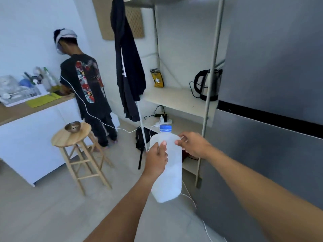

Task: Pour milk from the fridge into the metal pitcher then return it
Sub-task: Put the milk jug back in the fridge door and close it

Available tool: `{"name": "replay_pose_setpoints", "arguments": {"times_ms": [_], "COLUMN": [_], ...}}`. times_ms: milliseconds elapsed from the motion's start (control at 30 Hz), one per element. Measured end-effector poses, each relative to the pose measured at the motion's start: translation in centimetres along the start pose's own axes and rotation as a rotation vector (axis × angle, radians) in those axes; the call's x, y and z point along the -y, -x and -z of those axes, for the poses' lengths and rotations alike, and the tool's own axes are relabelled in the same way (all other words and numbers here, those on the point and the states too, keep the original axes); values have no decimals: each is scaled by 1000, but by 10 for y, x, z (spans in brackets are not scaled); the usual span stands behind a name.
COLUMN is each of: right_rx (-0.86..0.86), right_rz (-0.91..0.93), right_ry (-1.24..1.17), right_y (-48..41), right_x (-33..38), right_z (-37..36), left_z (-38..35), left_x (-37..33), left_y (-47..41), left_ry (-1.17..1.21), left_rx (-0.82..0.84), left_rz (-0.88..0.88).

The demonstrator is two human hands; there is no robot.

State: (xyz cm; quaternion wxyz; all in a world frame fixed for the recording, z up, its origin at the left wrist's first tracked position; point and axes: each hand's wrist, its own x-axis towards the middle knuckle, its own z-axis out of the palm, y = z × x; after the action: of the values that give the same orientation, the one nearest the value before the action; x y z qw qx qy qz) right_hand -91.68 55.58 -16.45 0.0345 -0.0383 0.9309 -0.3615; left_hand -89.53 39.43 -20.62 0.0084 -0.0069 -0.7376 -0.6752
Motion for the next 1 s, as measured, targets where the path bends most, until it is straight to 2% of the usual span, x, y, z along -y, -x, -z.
{"name": "replay_pose_setpoints", "arguments": {"times_ms": [200, 300, 400, 600, 700, 800, 1000], "right_rx": [-250, -482, -617, -563, -598, -534, -436], "right_rz": [-178, -245, -322, -492, -603, -738, -732], "right_ry": [59, 206, 371, 503, 552, 721, 838], "right_y": [-19, -28, -33, -50, -70, -76, -72], "right_x": [-25, -32, -47, -64, -62, -59, -55], "right_z": [30, 42, 52, 67, 67, 65, 73], "left_z": [-36, -50, -61, -91, -107, -119, -126], "left_x": [-20, -23, -16, -8, -4, 0, -1], "left_y": [-65, -100, -139, -198, -219, -227, -220], "left_ry": [-110, -131, -181, -240, -208, -175, -111], "left_rx": [206, 268, 299, 345, 387, 409, 425], "left_rz": [-64, -106, -122, -222, -236, -219, -163]}}
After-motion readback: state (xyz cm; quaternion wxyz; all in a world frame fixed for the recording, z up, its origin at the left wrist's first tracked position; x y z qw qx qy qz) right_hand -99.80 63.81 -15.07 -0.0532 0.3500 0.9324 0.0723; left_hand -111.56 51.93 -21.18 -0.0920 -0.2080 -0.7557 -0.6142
